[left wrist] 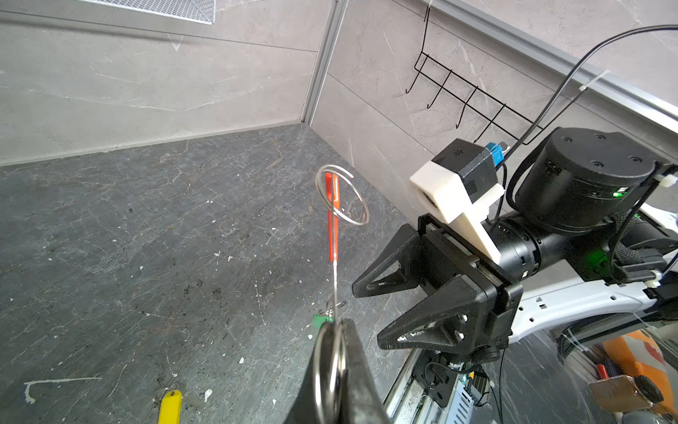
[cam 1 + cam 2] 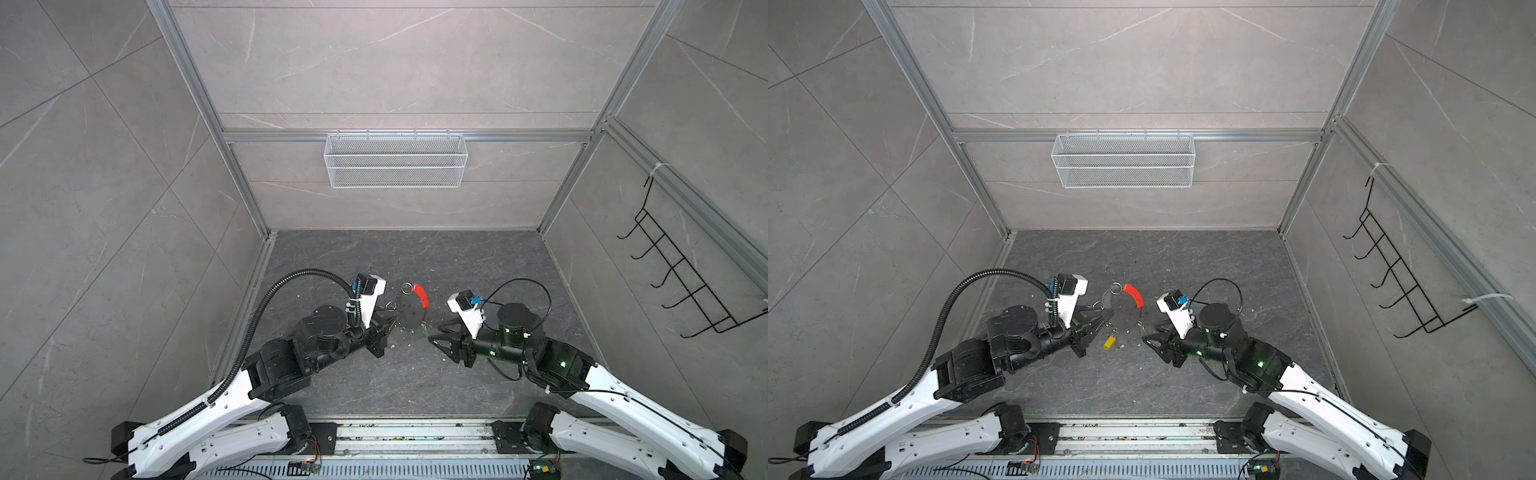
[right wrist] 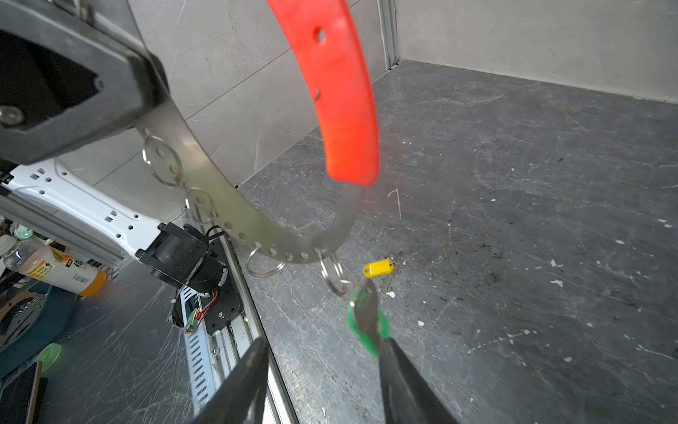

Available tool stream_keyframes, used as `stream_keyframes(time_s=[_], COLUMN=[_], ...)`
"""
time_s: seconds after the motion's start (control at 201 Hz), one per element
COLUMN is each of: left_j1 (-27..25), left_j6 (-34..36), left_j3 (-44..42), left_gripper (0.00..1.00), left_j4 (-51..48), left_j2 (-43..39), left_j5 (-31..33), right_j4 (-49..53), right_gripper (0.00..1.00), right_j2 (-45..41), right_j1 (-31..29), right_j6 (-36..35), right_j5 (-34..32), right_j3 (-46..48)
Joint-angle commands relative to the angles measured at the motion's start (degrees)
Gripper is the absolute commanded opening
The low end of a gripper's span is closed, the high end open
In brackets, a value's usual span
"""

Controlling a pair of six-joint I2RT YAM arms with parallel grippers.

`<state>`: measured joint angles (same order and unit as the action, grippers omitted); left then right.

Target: Remove the keys from the keyring

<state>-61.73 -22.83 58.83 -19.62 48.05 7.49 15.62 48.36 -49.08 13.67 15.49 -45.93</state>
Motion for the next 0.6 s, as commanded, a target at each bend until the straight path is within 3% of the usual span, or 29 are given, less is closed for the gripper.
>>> stream_keyframes(time_s=[0.0,0.593], left_j1=[0.13,0.14], left_j6=[-1.68,-2.04], left_j3=[1.92,2.18], left_gripper=[0.0,0.0], left_j4=[-1.09,-0.47], left_j2=[0.02,0.3], left_j5=[0.37,-1.84], right_j4=[-3.04,-5.75], right_gripper=[0.52,0.37], right_j2=[0.92,5.42], right_j1=[-0.74,-1.89], right_j6=[-1.16,-2.49], right_j5=[0.43,-1.33], right_j3=[0.26,-1.34])
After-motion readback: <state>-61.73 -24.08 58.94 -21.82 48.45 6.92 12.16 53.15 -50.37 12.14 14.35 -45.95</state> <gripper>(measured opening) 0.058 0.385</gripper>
